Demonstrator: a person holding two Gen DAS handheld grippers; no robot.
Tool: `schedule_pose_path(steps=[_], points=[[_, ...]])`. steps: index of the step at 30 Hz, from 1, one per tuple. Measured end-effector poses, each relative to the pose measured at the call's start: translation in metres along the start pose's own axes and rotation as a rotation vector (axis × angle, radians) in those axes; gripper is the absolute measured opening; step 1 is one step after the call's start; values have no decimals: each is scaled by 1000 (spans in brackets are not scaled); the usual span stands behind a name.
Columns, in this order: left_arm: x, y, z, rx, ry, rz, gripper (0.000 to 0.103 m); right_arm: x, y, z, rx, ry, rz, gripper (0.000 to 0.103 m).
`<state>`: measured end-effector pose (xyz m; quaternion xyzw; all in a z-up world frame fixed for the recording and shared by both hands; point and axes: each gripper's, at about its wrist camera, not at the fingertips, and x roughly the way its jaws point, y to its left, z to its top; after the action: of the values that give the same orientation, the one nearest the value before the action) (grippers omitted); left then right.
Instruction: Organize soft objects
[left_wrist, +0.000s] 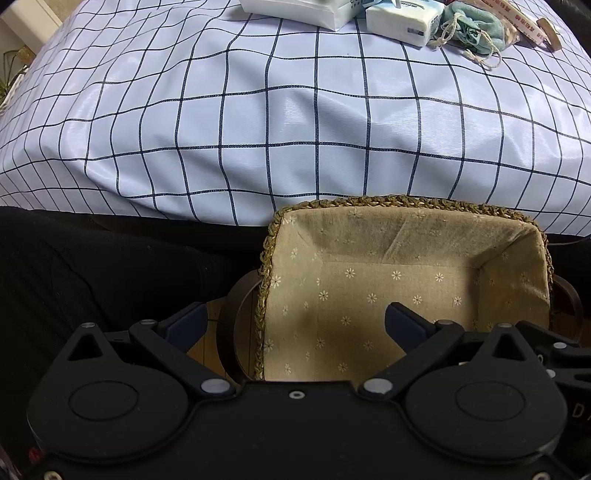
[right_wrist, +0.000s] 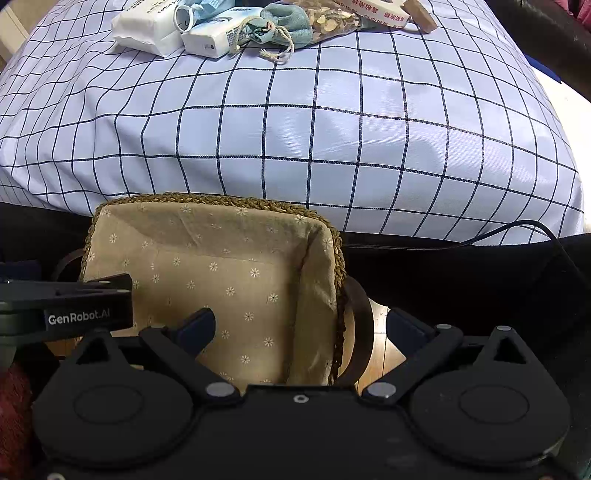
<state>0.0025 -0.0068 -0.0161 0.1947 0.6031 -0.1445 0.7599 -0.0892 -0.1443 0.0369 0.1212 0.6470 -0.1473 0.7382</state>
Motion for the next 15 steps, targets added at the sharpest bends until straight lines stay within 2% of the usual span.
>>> schedule_pose_path(steps=[15], points=[[1, 0, -2, -4, -3, -7, 99, 1, 1, 0, 0, 2, 1, 100]])
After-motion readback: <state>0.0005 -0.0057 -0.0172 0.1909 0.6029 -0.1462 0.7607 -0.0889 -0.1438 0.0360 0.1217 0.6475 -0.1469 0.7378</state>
